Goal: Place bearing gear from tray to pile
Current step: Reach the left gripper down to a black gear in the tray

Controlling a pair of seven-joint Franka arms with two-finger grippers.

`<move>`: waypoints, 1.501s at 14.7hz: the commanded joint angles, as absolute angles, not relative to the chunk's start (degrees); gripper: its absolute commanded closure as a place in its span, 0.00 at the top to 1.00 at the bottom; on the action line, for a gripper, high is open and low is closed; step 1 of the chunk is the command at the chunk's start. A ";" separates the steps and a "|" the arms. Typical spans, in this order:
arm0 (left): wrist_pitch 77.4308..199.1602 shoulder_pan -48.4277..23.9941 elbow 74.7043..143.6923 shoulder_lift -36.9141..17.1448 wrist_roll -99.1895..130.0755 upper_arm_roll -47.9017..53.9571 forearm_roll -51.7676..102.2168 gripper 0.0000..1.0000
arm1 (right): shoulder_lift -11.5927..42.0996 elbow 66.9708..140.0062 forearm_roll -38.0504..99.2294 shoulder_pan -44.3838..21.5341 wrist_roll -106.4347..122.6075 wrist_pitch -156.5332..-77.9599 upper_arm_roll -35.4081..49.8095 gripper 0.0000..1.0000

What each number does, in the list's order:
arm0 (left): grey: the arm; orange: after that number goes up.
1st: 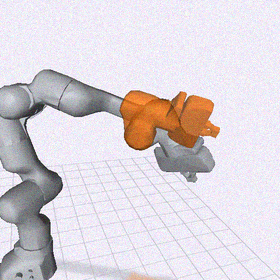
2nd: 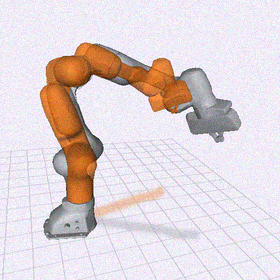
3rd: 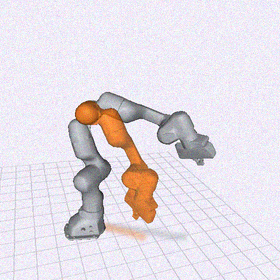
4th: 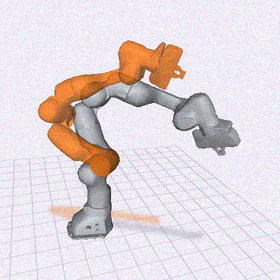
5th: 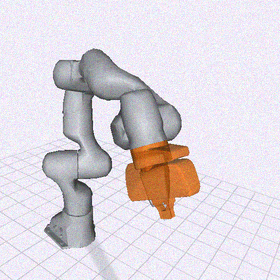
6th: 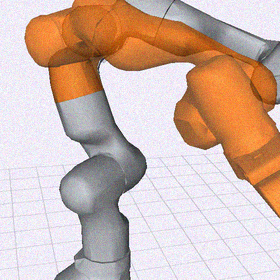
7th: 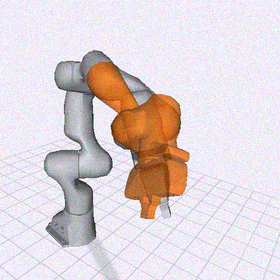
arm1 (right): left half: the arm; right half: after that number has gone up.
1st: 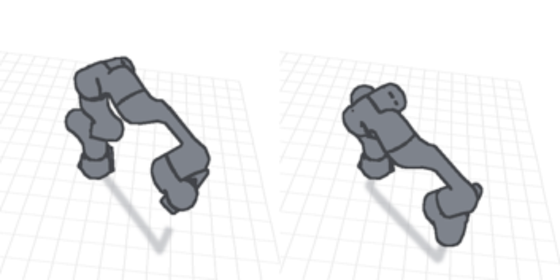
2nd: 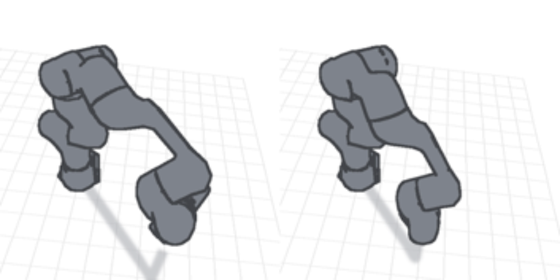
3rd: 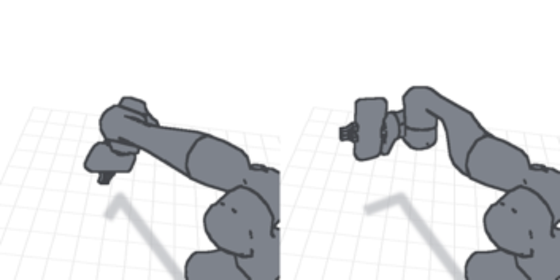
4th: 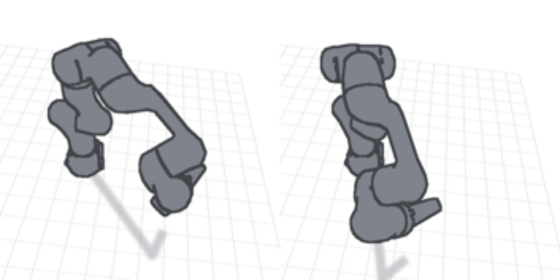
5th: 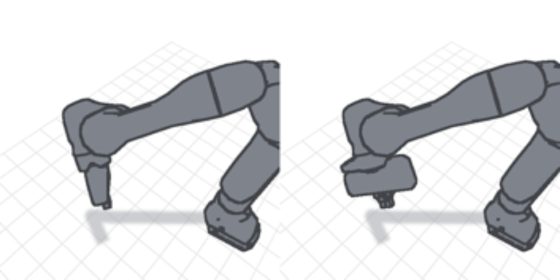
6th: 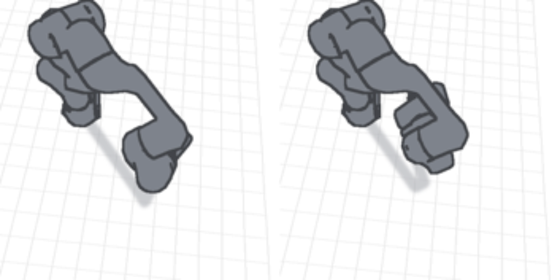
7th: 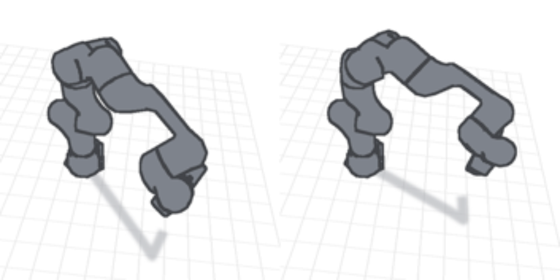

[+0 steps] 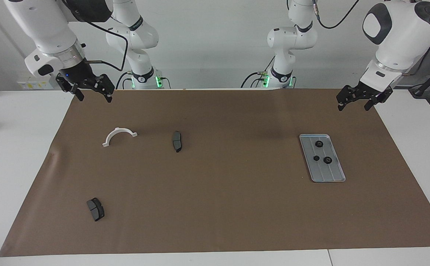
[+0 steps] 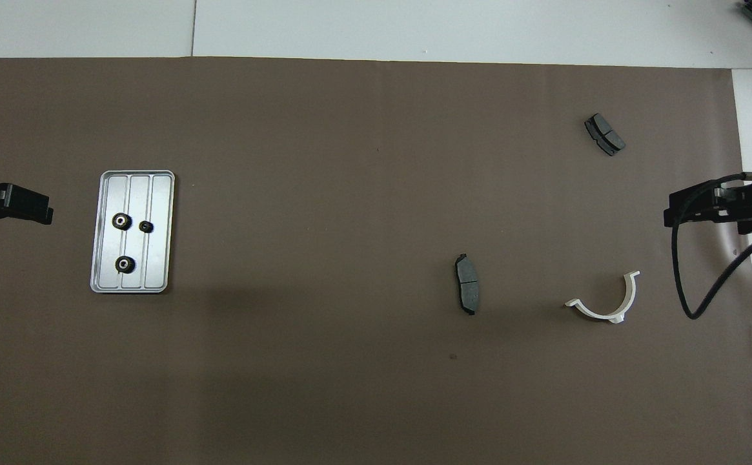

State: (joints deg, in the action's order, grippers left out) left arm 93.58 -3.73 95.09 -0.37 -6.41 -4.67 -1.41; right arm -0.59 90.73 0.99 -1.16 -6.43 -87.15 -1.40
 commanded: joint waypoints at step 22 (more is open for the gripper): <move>134.71 -1.50 130.94 2.20 -7.29 -4.39 -1.41 1.00 | -0.62 90.79 0.70 -0.79 -5.01 -87.19 -1.14 1.00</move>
